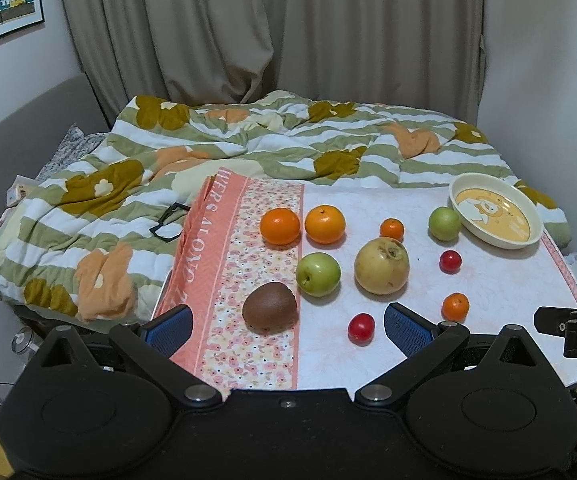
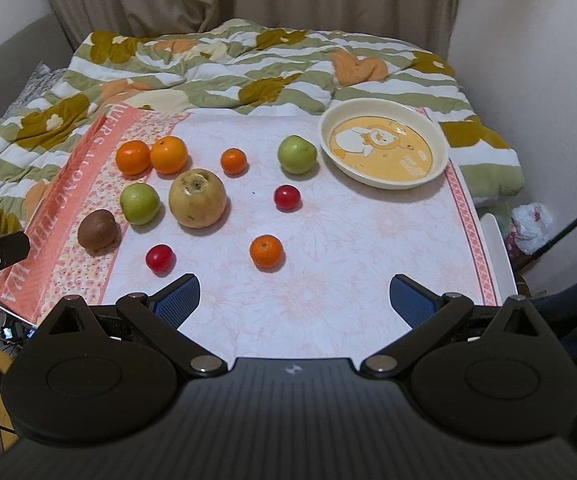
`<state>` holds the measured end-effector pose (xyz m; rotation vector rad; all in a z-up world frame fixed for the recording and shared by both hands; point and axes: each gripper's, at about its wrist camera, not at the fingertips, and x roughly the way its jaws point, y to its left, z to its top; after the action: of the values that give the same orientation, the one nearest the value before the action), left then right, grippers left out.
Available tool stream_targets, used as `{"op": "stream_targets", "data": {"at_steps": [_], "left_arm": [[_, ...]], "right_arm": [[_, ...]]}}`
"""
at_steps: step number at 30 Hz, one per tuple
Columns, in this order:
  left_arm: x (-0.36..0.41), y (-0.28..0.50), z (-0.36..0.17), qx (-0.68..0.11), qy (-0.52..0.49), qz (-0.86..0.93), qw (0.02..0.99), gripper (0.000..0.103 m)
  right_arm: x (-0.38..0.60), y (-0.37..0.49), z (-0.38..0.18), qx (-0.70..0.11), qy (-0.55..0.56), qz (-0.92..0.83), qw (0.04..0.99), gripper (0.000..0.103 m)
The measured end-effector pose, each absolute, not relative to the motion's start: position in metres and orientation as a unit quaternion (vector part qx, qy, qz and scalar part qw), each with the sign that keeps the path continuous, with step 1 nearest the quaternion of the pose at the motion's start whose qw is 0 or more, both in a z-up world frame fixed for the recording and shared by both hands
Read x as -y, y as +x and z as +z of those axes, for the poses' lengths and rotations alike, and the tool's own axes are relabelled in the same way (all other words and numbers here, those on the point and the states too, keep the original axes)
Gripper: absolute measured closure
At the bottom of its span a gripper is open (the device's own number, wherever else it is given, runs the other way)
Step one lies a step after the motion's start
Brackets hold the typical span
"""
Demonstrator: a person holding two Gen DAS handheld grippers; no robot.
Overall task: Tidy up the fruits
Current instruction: 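Grasp the brown kiwi with the left tool while the right tool grasps a red tomato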
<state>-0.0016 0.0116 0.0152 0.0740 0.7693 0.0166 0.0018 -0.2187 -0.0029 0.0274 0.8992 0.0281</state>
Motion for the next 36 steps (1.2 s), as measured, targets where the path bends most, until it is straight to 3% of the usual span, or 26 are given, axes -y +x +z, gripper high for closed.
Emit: {"op": "stream_targets", "data": {"at_steps": [12, 26, 36], "left_arm": [[-0.045, 0.018, -0.006, -0.341, 0.074, -0.002, 0.937, 0.000], [-0.093, 0.077, -0.070, -0.355, 0.153, -0.152, 0.910, 0.000], [-0.087, 0.118, -0.111, -0.368, 0.199, -0.252, 0.873, 0.011]], "right_arm": [[0.190, 0.017, -0.027, -0.411, 0.003, 0.066, 0.909, 0.000], [0.126, 0.037, -0.096, -0.413, -0.002, 0.060, 0.909, 0.000], [0.099, 0.055, -0.123, -0.396, -0.026, 0.082, 0.914, 0.000]]}}
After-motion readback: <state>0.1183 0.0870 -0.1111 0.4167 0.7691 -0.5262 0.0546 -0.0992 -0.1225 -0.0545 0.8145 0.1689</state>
